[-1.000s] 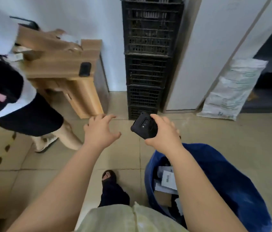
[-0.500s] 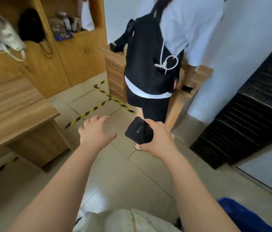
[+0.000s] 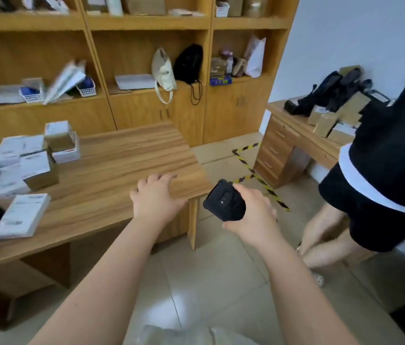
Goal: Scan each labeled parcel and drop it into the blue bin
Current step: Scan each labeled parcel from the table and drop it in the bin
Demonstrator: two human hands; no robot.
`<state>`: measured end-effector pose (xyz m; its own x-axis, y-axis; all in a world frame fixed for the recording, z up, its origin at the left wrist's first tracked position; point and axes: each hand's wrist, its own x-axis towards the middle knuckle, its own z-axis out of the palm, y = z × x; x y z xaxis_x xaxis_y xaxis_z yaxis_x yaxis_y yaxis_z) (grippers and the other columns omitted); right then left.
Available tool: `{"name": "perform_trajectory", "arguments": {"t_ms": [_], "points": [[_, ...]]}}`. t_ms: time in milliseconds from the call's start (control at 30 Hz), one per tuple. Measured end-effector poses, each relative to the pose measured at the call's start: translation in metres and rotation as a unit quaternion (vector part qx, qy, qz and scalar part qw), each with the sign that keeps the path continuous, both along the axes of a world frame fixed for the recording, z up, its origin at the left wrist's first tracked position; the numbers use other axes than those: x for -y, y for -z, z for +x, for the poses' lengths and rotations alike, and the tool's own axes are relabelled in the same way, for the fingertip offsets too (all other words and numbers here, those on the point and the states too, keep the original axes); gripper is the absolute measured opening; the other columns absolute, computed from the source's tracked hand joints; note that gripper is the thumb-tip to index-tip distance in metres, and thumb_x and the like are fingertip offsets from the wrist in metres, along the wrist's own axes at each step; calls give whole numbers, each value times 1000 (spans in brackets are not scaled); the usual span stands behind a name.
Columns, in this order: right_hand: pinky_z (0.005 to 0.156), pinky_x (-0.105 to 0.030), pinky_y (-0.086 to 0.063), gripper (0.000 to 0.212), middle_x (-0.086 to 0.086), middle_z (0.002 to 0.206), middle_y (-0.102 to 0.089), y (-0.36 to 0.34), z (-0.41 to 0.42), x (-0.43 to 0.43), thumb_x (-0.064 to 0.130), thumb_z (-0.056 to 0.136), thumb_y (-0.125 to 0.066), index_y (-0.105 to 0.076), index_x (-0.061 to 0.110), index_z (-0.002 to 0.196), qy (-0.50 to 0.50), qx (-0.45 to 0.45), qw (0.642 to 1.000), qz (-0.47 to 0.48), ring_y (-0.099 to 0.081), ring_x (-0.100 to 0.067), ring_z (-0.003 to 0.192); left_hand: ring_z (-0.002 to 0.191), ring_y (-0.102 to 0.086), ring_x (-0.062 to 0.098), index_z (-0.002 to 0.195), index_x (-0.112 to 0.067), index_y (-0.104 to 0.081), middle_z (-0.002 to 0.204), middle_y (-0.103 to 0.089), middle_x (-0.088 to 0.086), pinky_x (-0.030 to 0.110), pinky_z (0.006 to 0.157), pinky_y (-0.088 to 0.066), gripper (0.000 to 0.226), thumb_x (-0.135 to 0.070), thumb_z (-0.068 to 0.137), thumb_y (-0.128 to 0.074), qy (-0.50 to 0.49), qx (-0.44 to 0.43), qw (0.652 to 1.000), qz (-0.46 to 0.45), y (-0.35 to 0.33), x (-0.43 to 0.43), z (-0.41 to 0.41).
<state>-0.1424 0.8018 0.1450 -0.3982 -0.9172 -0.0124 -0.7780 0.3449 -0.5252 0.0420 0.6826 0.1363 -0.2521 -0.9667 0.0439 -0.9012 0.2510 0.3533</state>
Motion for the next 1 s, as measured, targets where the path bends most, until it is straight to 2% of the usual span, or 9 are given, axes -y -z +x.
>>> {"name": "perform_trajectory", "arguments": {"t_ms": [133, 300, 467, 600, 867, 1000], "points": [[91, -41, -35, 77, 8, 124, -51, 2, 52, 64, 31, 67, -81, -43, 42, 133, -53, -13, 999, 7, -47, -25, 118, 134, -36, 29, 146, -45, -36, 147, -42, -1, 50, 109, -30, 72, -55, 82, -69, -36, 15, 999, 11, 5, 37, 61], [100, -45, -35, 83, 7, 131, -49, 8, 112, 129, 29, 70, -80, -38, 42, 142, -131, -21, 991, 29, -41, -24, 125, 139, -32, 30, 149, -43, -30, 152, -38, 0, 52, 111, -29, 78, -55, 83, -68, -96, 18, 995, 16, 11, 62, 127], [98, -43, -32, 89, 6, 132, -48, 23, 167, 184, 32, 71, -80, -34, 42, 146, -190, -20, 981, 43, -41, -26, 126, 138, -32, 29, 149, -41, -28, 150, -40, -1, 52, 111, -27, 77, -54, 83, -66, -161, 57, 985, -3, 28, 79, 173], [98, -42, -37, 85, 4, 128, -50, 30, 207, 227, 33, 71, -77, -36, 41, 145, -229, -20, 972, 46, -46, -28, 123, 138, -32, 30, 148, -37, -30, 148, -40, 1, 52, 112, -28, 74, -53, 83, -62, -189, 101, 977, 11, 39, 99, 206], [97, -41, -39, 88, 4, 129, -50, 30, 281, 335, 35, 68, -81, -38, 39, 145, -313, -1, 949, 47, -46, -27, 123, 142, -28, 31, 149, -35, -30, 154, -32, 4, 52, 113, -25, 74, -56, 84, -61, -299, 94, 949, 42, 44, 159, 278], [102, -46, -39, 90, 2, 132, -48, 22, 319, 398, 38, 68, -83, -37, 38, 145, -355, 4, 934, 45, -45, -29, 125, 134, -34, 30, 145, -36, -34, 146, -39, 2, 51, 109, -29, 72, -58, 82, -62, -329, 104, 937, 60, 43, 202, 318]]}}
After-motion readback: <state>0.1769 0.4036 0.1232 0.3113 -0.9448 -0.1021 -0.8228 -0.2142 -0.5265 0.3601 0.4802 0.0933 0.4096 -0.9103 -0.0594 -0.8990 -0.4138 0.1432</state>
